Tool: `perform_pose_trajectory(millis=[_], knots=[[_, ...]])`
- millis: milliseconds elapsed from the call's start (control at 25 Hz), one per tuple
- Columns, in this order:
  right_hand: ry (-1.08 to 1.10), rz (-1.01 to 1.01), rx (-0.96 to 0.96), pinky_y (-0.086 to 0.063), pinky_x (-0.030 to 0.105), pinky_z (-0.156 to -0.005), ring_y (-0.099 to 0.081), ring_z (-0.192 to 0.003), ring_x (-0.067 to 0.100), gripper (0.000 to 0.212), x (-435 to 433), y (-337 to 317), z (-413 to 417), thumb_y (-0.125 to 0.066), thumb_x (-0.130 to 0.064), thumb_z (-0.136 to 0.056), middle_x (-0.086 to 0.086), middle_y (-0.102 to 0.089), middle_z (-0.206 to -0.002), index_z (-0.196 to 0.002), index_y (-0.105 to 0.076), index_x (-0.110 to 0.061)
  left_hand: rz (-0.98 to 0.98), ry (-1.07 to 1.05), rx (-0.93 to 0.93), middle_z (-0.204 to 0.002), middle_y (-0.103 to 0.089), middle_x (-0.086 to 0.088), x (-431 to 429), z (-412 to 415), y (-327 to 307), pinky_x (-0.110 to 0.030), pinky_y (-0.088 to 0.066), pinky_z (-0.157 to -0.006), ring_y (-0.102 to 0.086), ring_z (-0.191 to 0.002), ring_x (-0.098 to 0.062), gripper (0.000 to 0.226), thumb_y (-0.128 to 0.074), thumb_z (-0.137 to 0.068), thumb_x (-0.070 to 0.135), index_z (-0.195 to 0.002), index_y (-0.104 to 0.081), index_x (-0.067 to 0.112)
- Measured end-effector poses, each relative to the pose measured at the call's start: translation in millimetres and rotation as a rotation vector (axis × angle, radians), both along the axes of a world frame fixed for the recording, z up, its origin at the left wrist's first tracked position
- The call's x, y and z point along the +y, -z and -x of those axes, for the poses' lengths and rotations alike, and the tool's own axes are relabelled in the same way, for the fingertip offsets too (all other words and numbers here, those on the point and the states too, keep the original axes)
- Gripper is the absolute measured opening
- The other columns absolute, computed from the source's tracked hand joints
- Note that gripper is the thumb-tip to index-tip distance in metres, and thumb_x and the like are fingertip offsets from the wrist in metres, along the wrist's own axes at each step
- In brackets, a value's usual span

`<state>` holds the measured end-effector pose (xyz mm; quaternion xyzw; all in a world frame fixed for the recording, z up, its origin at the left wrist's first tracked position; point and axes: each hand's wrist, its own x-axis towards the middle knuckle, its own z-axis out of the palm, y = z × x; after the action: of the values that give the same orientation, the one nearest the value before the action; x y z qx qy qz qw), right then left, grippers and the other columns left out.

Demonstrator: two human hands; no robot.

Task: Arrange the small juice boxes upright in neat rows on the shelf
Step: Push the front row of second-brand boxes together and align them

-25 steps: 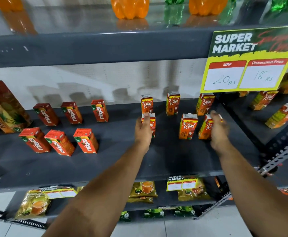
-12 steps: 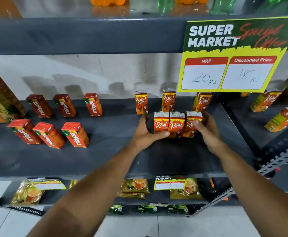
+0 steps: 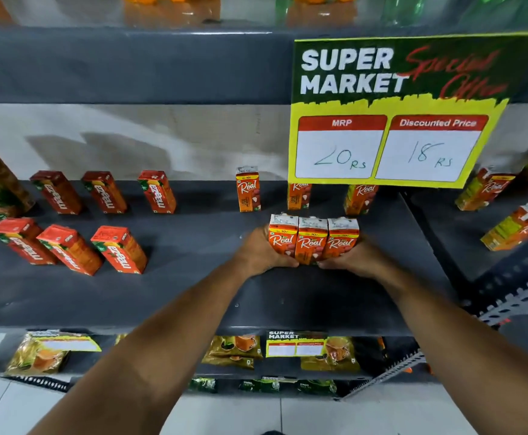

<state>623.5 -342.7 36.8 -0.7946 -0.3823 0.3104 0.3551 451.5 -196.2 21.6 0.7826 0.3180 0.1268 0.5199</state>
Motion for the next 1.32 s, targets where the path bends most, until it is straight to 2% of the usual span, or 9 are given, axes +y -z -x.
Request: perform_pose_trajectory(millis=[200,320,400,520,600,680,840,1040,1320], knots=[[0.078,-0.038,-0.060,-0.046,0.044,-0.103,-0.060,-0.117,0.021,0.089,-0.1,9.5,-0.7,-0.095,-0.031,-0.051,0.001,-0.063,-0.130,-0.129,-0.054,-0.027,0.009,-0.066,-0.057,-0.104,-0.068,0.006,-3.5,-2.4,8.1,-0.011,-0.049,-0.076,-0.064,-0.088,-0.001,0.066,-0.093,-0.056,0.012,-0.112,-0.061,0.023],[0.047,-0.062,-0.063,-0.047,0.034,-0.098,-0.061,-0.112,0.018,0.083,-3.3,5.1,3.3,-0.094,-0.026,-0.055,-0.001,-0.064,-0.125,-0.129,-0.055,-0.023,0.009,-0.076,-0.051,-0.105,-0.069,0.005,-4.5,-2.2,8.1,-0.027,-0.052,-0.089,-0.066,-0.095,-0.007,0.067,-0.094,-0.054,0.012,-0.112,-0.063,0.022],[0.008,-0.066,-0.060,-0.044,0.027,-0.091,-0.057,-0.104,0.010,0.079,-11.0,-3.6,9.4,-0.092,-0.021,-0.058,-0.008,-0.061,-0.115,-0.128,-0.056,-0.022,0.025,-0.047,-0.041,-0.109,-0.069,0.004,-9.9,2.0,6.7,-0.031,-0.051,-0.093,-0.065,-0.099,-0.008,0.070,-0.094,-0.054,0.013,-0.115,-0.061,0.020],[-0.032,-0.081,-0.047,-0.043,0.009,-0.081,-0.057,-0.090,-0.008,0.068,-36.5,-4.1,19.8,-0.093,-0.014,-0.058,-0.014,-0.058,-0.105,-0.114,-0.057,-0.028,0.023,-0.048,-0.006,-0.104,-0.070,0.007,-35.8,18.0,6.4,-0.016,-0.052,-0.083,-0.065,-0.089,0.002,0.062,-0.093,-0.055,0.016,-0.109,-0.064,0.021],[-0.061,-0.073,-0.048,-0.042,-0.002,-0.070,-0.058,-0.079,-0.021,0.062,-59.6,0.4,25.1,-0.093,-0.009,-0.055,-0.022,-0.060,-0.098,-0.101,-0.058,-0.033,0.024,-0.058,-0.003,-0.098,-0.071,0.010,-62.8,30.7,9.3,-0.018,-0.054,-0.081,-0.067,-0.088,-0.001,0.054,-0.093,-0.056,0.017,-0.102,-0.066,0.022],[-0.079,-0.039,-0.047,-0.045,0.002,-0.072,-0.060,-0.079,-0.021,0.057,-78.0,6.2,26.2,-0.094,-0.011,-0.054,-0.022,-0.065,-0.093,-0.095,-0.062,-0.036,0.006,-0.080,-0.003,-0.094,-0.072,0.011,-87.4,39.3,11.9,-0.026,-0.057,-0.082,-0.068,-0.086,-0.001,0.051,-0.093,-0.056,0.021,-0.099,-0.067,0.027],[-0.107,0.014,-0.064,-0.051,0.018,-0.084,-0.066,-0.089,-0.008,0.056,-90.9,11.3,22.2,-0.096,-0.022,-0.052,-0.014,-0.072,-0.096,-0.100,-0.068,-0.033,-0.060,-0.092,0.019,-0.093,-0.071,0.013,-106.5,43.6,11.2,-0.030,-0.058,-0.081,-0.068,-0.085,-0.002,0.047,-0.092,-0.056,0.032,-0.093,-0.062,0.035],[-0.106,-0.029,-0.054,-0.048,0.004,-0.069,-0.064,-0.079,-0.016,0.052,-94.1,8.5,24.0,-0.094,-0.013,-0.055,-0.017,-0.069,-0.089,-0.089,-0.064,-0.038,-0.048,-0.094,0.022,-0.095,-0.072,0.012,-107.1,44.5,12.8,-0.038,-0.058,-0.084,-0.069,-0.088,-0.006,0.045,-0.092,-0.056,0.032,-0.083,-0.059,0.043],[-0.115,0.037,-0.099,-0.049,0.029,-0.092,-0.064,-0.093,0.003,0.060,-92.4,9.2,26.7,-0.094,-0.028,-0.054,-0.013,-0.068,-0.099,-0.104,-0.063,-0.036,-0.029,-0.066,0.018,-0.102,-0.070,0.011,-105.8,45.5,14.2,-0.039,-0.056,-0.088,-0.067,-0.095,-0.007,0.055,-0.092,-0.055,0.036,-0.096,-0.056,0.042]])
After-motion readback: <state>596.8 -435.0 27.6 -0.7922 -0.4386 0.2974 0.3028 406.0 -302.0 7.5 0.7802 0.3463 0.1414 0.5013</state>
